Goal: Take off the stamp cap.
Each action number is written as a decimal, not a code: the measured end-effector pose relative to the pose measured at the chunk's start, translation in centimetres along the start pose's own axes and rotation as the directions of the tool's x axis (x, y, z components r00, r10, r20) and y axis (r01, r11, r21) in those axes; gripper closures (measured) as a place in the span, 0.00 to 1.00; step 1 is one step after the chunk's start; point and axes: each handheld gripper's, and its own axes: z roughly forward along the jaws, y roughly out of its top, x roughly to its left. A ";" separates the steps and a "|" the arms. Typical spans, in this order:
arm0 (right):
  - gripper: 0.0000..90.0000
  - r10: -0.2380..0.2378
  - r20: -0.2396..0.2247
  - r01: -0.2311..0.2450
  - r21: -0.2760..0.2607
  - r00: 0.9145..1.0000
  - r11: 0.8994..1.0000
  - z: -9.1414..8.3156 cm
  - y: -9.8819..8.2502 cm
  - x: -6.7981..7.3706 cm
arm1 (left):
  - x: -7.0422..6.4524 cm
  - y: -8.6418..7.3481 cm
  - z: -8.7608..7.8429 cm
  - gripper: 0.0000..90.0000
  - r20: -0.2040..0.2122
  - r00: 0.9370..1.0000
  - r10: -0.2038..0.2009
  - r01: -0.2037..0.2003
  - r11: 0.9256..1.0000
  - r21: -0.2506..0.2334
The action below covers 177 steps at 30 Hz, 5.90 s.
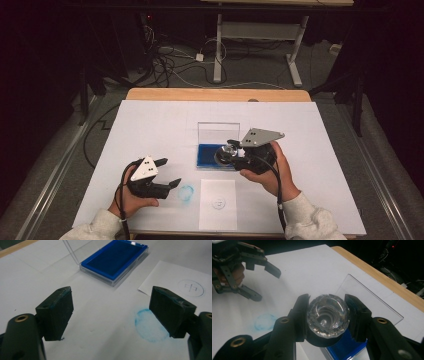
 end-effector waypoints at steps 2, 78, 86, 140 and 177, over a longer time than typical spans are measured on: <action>0.63 0.014 -0.009 -0.014 -0.012 1.000 1.000 0.0 0.2 0.2 | -0.3 0.5 0.6 0.21 0.020 1.000 0.002 -0.002 1.000 -0.002; 0.63 0.024 -0.163 -0.030 -0.030 0.986 0.999 2.3 -0.8 4.5 | -4.8 5.2 4.1 0.41 0.126 0.975 0.182 -0.185 0.983 0.013; 0.63 0.010 -0.150 -0.017 -0.045 0.989 0.999 2.2 -1.0 4.8 | -4.8 5.1 4.2 0.41 0.140 0.975 0.172 -0.175 0.985 0.010; 0.63 0.014 0.022 -0.012 -0.085 1.000 0.996 -3.8 -2.4 0.6 | 0.3 0.8 -1.3 0.41 -0.005 0.998 0.063 -0.063 0.997 0.042; 0.63 0.063 0.088 -0.058 -0.061 0.994 0.996 -3.3 -1.4 -3.1 | 0.3 -2.0 -3.4 0.41 -0.024 0.999 -0.021 0.021 1.000 0.023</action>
